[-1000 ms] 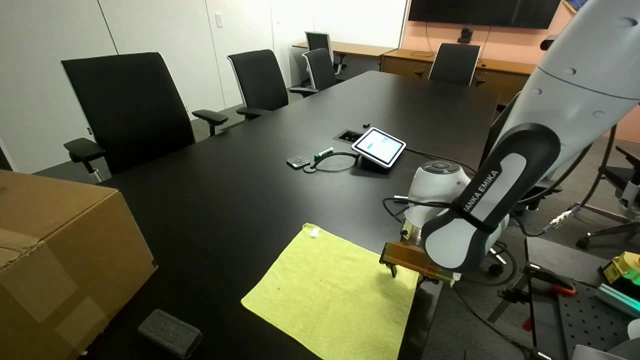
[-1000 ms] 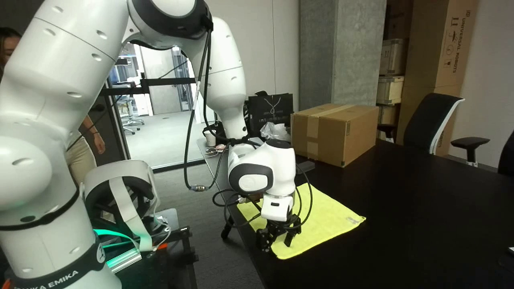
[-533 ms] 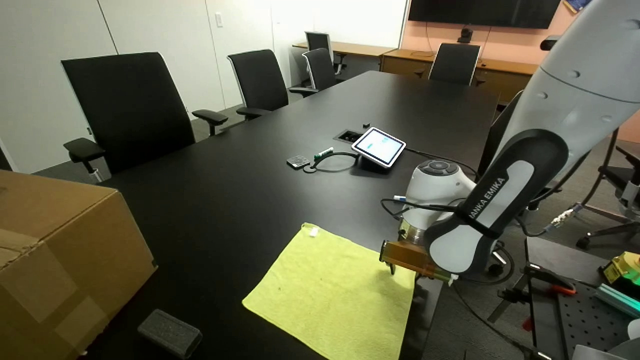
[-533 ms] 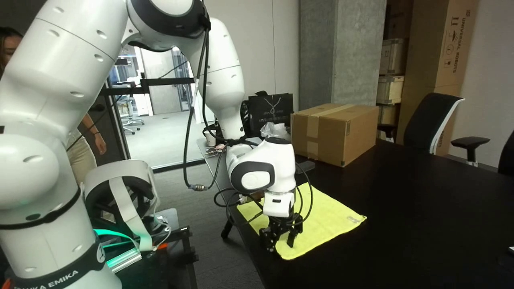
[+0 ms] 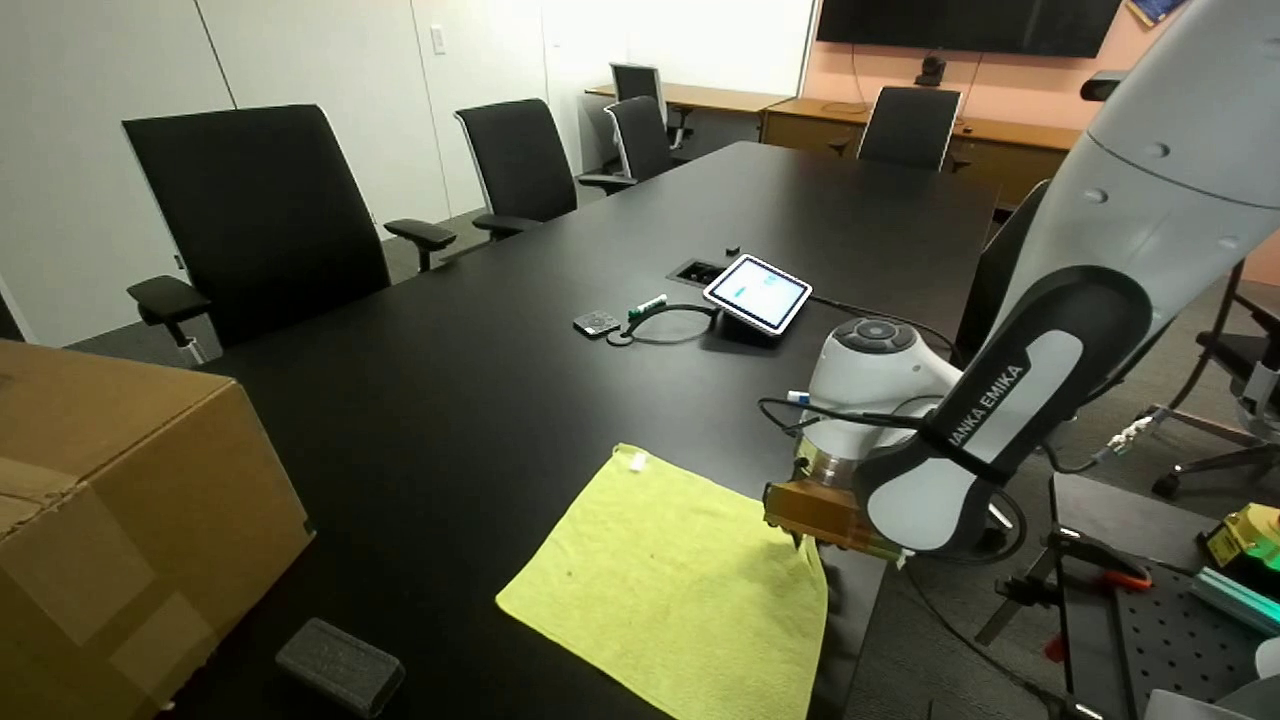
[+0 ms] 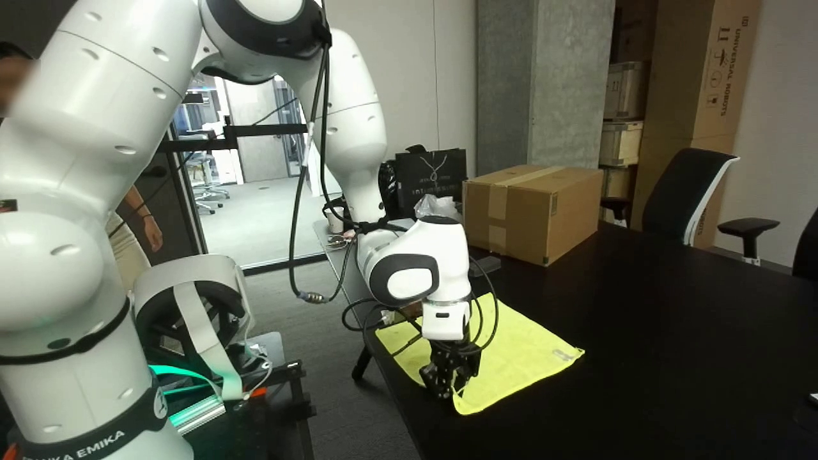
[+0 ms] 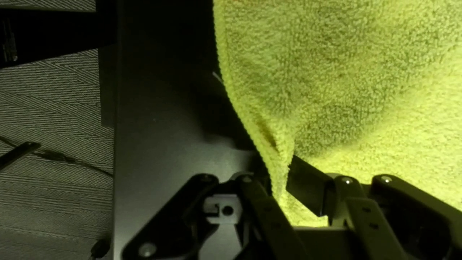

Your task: Fold the towel on the table

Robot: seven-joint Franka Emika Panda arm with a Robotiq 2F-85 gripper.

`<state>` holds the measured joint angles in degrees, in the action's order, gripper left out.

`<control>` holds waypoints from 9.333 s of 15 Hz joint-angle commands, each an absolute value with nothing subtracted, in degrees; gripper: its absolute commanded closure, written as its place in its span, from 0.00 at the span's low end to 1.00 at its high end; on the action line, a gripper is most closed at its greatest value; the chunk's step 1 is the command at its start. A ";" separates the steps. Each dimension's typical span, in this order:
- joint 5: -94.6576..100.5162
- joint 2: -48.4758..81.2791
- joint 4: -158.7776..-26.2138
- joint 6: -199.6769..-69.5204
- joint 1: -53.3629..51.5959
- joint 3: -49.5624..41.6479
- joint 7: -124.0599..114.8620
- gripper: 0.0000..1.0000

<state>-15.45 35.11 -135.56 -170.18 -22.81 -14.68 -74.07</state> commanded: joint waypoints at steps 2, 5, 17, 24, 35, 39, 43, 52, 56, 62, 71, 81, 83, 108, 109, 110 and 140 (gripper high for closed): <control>-11.00 33.96 -136.05 -168.95 -23.77 -17.30 -74.10 0.89; -7.75 33.08 -134.20 -166.39 -23.70 -18.75 -72.91 0.89; -3.35 39.21 -96.96 -136.14 -7.83 -6.34 -55.32 0.90; -6.26 50.81 -75.88 -126.99 -3.00 -1.83 -44.46 0.90; -7.45 68.66 -48.78 -118.21 -3.70 -0.87 -42.20 0.50; -7.66 70.50 -45.32 -118.87 -3.35 -0.58 -42.18 0.20; -7.88 66.41 -52.33 -121.25 -3.17 1.44 -39.73 0.00; -10.56 57.47 -77.18 -133.70 -4.52 5.56 -31.59 0.00; -11.46 53.23 -87.95 -140.31 -5.58 4.09 -30.27 0.00; -10.19 42.39 -103.29 -152.47 -7.99 1.38 -28.44 0.00; -12.75 24.30 -125.76 -156.43 -6.54 6.71 -18.99 0.00; -12.64 28.82 -125.21 -154.17 -6.34 5.17 -16.92 0.00; -12.81 30.65 -124.18 -153.67 -6.14 4.42 -17.60 0.00; -16.05 44.15 -112.98 -150.04 -2.67 3.41 -18.45 0.04; -16.17 43.94 -113.08 -150.12 -2.64 3.52 -18.45 0.06; -16.25 43.56 -113.07 -150.00 -2.65 3.54 -18.54 0.12; -14.23 38.49 -111.62 -149.26 -6.21 2.40 -20.54 0.90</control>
